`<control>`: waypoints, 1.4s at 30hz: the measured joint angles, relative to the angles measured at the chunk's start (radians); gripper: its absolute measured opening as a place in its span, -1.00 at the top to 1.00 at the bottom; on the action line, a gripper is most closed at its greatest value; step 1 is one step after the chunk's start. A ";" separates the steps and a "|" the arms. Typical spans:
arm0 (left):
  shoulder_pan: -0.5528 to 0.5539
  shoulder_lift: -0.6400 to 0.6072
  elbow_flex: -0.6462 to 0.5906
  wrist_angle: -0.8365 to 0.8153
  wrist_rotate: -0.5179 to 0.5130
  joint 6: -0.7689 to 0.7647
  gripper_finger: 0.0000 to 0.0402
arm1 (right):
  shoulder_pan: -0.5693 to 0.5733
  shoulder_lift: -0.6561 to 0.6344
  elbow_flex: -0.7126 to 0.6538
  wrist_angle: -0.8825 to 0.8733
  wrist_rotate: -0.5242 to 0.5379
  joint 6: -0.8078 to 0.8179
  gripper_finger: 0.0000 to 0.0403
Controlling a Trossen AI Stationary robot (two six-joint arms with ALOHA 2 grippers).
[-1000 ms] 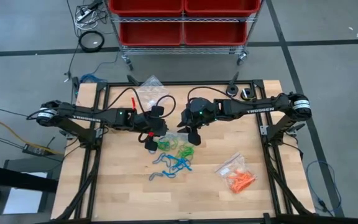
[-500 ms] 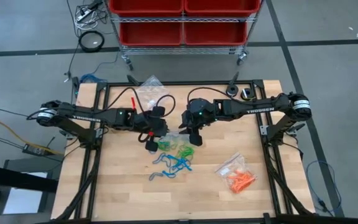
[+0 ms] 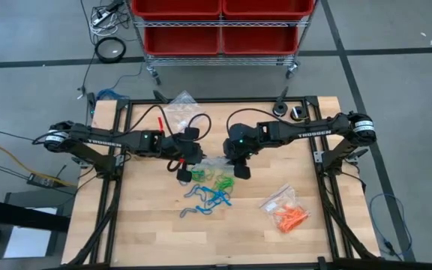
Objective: Sort rubber bands
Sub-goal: Open the right transparent zip bag
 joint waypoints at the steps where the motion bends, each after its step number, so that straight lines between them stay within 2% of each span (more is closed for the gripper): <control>1: 0.000 0.000 0.000 0.002 0.008 0.000 1.00 | 0.000 0.000 0.000 -0.006 0.000 0.000 0.56; 13: -0.019 0.000 0.000 0.050 0.051 0.022 1.00 | -0.015 0.000 0.000 -0.067 -0.003 -0.001 0.60; 19: -0.019 0.000 0.000 0.020 0.074 0.012 0.99 | -0.026 0.000 0.000 -0.068 -0.053 -0.023 0.95; 22: -0.019 0.000 0.000 -0.003 0.073 0.007 0.93 | -0.028 0.000 0.000 -0.065 -0.060 -0.026 0.97; 27: -0.019 0.000 0.000 -0.016 0.052 0.007 0.75 | -0.038 0.001 0.000 -0.067 -0.068 -0.021 1.00; 34: -0.019 -0.003 0.010 -0.013 -0.164 0.111 0.34 | -0.077 0.001 0.000 -0.067 -0.069 0.013 1.00; 38: -0.020 -0.005 0.052 0.016 -0.183 0.162 0.11 | -0.096 0.001 0.000 -0.063 -0.066 0.026 1.00; 42: -0.037 -0.006 0.074 0.063 -0.207 0.225 -0.02 | -0.105 0.001 0.000 -0.048 -0.067 0.045 1.00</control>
